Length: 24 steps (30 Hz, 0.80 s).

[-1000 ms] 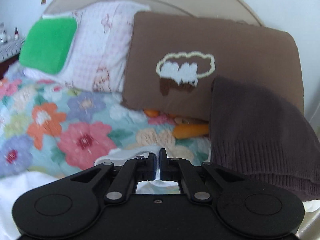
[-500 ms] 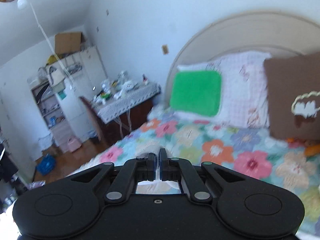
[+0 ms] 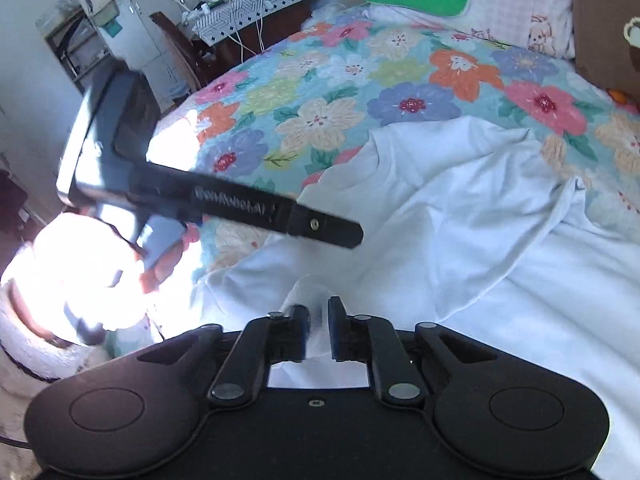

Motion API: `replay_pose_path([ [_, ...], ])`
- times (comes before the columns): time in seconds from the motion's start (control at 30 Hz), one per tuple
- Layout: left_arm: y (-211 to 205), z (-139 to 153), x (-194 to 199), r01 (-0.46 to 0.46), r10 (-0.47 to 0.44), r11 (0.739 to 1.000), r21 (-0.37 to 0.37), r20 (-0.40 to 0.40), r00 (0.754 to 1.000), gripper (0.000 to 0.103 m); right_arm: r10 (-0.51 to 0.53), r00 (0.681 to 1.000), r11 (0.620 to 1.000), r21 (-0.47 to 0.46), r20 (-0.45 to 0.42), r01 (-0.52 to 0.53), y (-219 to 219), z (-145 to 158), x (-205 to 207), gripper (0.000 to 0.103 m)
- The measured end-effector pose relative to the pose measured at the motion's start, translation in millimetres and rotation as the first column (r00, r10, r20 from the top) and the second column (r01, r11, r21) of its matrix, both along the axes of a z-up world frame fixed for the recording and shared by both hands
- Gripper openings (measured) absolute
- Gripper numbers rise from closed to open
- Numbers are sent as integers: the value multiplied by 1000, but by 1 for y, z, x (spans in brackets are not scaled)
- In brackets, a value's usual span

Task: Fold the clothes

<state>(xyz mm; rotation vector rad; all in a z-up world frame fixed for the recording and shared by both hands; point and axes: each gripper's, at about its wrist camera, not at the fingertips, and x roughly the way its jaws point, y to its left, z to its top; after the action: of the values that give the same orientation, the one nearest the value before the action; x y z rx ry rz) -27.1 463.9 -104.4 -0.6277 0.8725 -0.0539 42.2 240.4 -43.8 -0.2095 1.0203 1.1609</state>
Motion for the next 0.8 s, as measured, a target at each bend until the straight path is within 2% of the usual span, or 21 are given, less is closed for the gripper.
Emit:
replay_pose_path([
  [0.07, -5, -3, 1, 15, -14, 999, 45, -23, 1000, 41, -43, 999, 998, 47, -15, 43, -14, 9, 10, 44],
  [0.13, -8, -9, 4, 28, -26, 998, 62, -40, 999, 41, -113, 993, 990, 77, -21, 115, -29, 15, 27, 44],
  [0.2, -9, -16, 7, 41, -39, 998, 47, -58, 998, 42, -212, 975, 972, 85, -65, 217, -42, 11, 52, 44],
  [0.33, -8, -26, 9, 34, -32, 999, 21, -92, 995, 44, -404, 905, 911, 36, -130, 412, -64, -11, 104, 45],
  [0.43, 1, -13, 13, 29, -28, 999, 22, -58, 998, 44, -491, 865, 870, -15, -107, 492, -68, -30, 140, 45],
  [0.5, 9, -3, 31, 43, -41, 999, 34, -40, 998, 44, -521, 853, 853, -43, -28, 520, -66, -37, 162, 45],
  [0.57, 18, 8, 50, 56, -55, 997, 45, -22, 998, 46, -481, 869, 867, -83, 120, 491, -56, -43, 179, 45],
  [0.67, 29, 18, 85, 83, -82, 994, 69, -18, 996, 47, -317, 910, 916, -163, 267, 367, -39, -58, 195, 45],
  [0.8, 37, 12, 156, 172, -161, 965, 199, -73, 984, 47, -205, 922, 938, -204, 328, 281, -28, -76, 204, 41],
])
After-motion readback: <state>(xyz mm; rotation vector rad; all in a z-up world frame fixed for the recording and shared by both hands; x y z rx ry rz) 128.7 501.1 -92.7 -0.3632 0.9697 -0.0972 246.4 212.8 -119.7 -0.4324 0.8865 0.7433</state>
